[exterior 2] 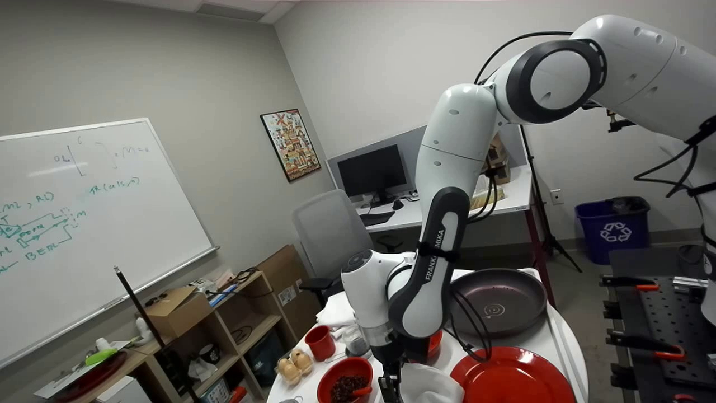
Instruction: Use the tea towel to wipe the pan
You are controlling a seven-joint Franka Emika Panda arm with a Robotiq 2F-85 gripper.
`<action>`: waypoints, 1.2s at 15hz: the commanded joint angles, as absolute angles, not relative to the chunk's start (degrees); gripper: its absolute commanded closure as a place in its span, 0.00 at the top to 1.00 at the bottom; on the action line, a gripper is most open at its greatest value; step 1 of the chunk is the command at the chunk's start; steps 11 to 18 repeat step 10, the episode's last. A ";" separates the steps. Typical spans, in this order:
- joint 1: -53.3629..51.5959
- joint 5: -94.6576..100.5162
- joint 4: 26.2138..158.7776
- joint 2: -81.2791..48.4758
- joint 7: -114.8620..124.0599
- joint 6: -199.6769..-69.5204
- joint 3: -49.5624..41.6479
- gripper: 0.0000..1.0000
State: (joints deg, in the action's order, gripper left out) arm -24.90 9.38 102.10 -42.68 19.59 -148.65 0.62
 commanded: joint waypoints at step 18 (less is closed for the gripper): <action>-22.89 8.22 106.30 -37.35 18.73 -150.15 2.80 1.00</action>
